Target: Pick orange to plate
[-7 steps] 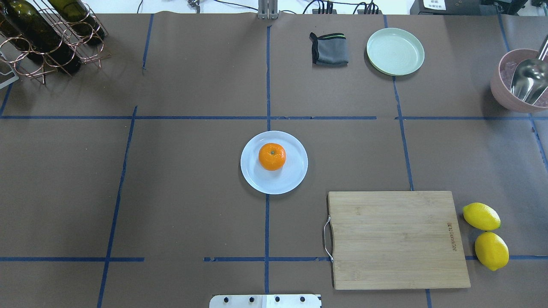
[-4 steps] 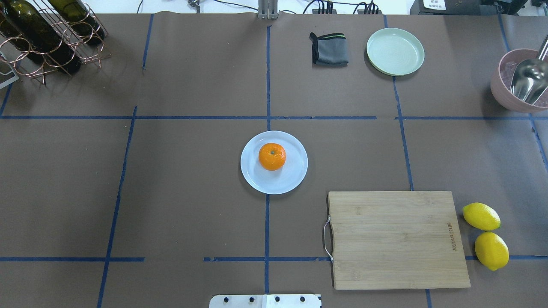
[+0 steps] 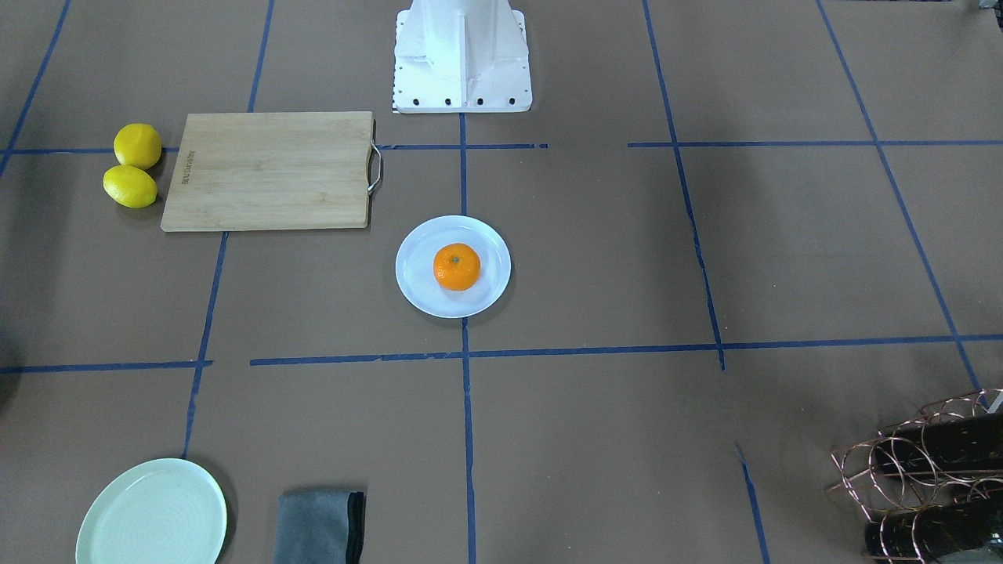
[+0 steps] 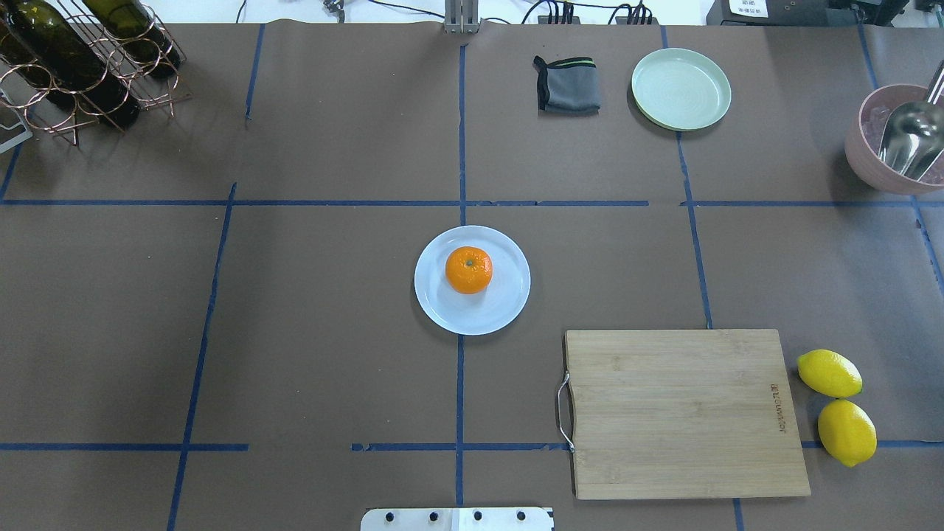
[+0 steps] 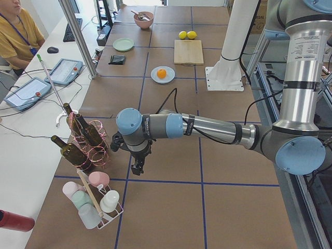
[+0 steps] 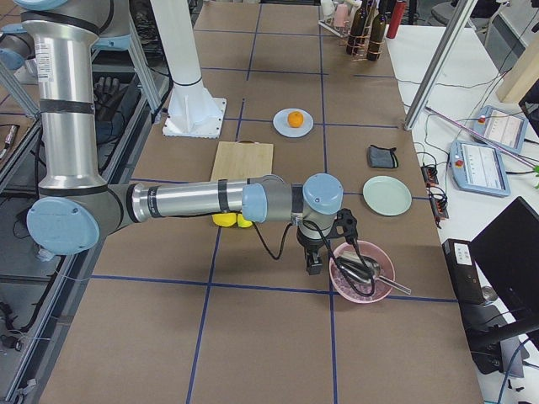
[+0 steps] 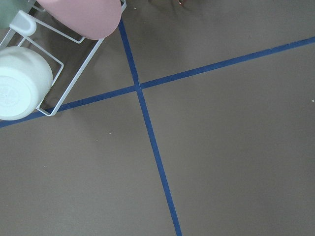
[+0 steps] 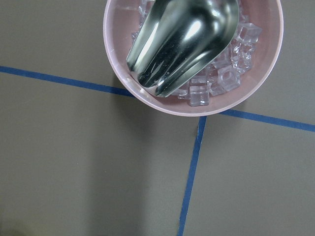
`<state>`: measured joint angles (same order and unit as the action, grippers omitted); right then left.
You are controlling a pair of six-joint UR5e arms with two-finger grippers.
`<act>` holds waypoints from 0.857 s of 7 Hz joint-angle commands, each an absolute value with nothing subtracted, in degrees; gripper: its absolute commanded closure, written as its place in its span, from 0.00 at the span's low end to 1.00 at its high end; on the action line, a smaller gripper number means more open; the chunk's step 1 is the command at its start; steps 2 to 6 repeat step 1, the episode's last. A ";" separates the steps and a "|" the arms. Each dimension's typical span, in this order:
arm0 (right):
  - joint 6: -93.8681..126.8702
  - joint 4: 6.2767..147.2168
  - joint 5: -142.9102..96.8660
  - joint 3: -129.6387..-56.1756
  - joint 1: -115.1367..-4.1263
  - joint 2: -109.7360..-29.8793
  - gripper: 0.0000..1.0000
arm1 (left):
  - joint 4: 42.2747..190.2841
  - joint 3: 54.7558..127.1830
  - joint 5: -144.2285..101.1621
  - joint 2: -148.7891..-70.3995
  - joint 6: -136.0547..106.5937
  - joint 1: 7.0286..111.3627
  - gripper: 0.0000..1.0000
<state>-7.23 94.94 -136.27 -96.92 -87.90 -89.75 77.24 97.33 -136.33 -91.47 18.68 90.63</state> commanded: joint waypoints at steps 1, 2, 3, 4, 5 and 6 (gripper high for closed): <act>-7.21 95.01 -136.40 -96.68 -87.63 -89.74 0.00 | 78.05 96.94 -136.32 -91.66 18.72 91.14 0.00; -7.21 95.01 -136.40 -96.68 -87.63 -89.74 0.00 | 78.05 96.94 -136.32 -91.66 18.72 91.14 0.00; -7.21 95.01 -136.40 -96.68 -87.63 -89.74 0.00 | 78.05 96.94 -136.32 -91.66 18.72 91.14 0.00; -7.21 95.01 -136.40 -96.68 -87.63 -89.74 0.00 | 78.05 96.94 -136.32 -91.66 18.72 91.14 0.00; -7.21 95.01 -136.40 -96.68 -87.63 -89.74 0.00 | 78.05 96.94 -136.32 -91.66 18.72 91.14 0.00; -7.21 95.01 -136.40 -96.68 -87.63 -89.74 0.00 | 78.05 96.94 -136.32 -91.66 18.72 91.14 0.00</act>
